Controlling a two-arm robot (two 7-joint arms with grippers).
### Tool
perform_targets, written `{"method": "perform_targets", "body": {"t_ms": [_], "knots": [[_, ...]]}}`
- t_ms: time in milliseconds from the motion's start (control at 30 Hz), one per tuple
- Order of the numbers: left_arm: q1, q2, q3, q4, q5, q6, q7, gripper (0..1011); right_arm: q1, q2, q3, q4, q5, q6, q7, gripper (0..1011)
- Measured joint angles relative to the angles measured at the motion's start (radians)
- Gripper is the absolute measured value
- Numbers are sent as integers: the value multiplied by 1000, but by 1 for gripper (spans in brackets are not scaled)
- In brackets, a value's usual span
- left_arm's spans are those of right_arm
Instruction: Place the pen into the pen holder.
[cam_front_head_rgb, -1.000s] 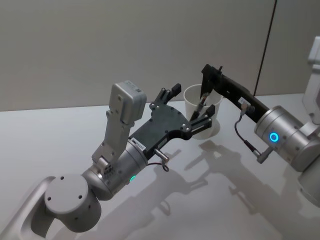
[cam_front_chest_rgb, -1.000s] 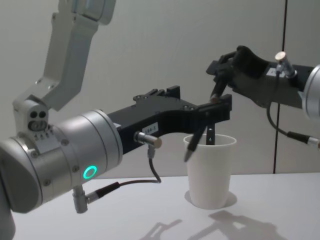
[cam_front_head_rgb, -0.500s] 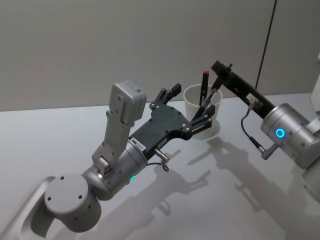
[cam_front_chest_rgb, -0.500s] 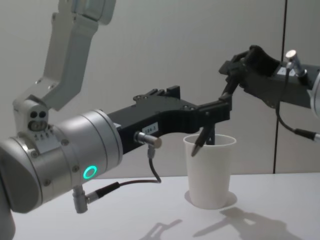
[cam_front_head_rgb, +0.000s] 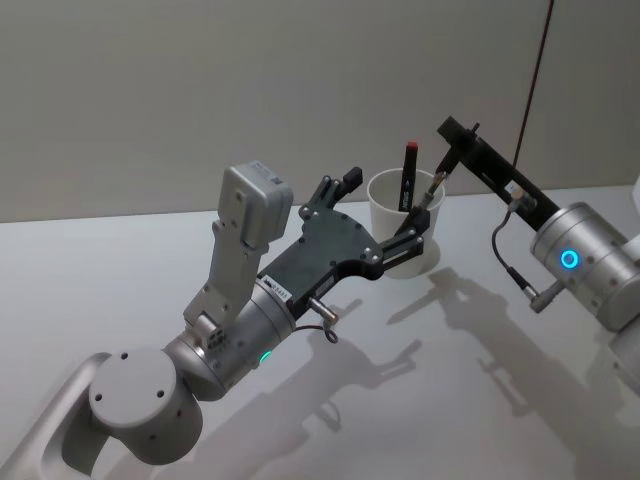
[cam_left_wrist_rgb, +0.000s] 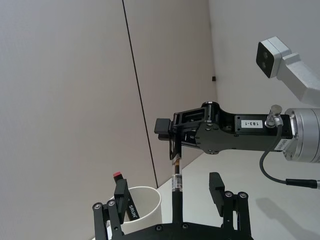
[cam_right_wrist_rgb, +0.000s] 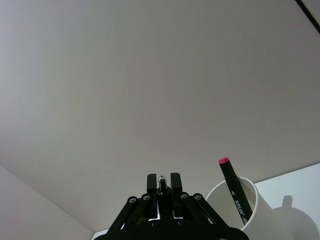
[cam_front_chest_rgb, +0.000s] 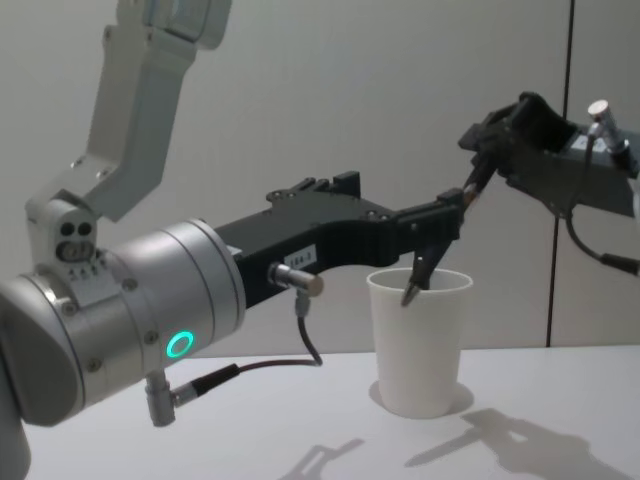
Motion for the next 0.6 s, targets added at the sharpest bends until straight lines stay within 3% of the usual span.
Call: {"method": "perform_targets", "body": {"t_ms": [600], "knots": [[0,0,0,0,0,0,0,1001,24,6,12,31,11,-47,-10,161]]}}
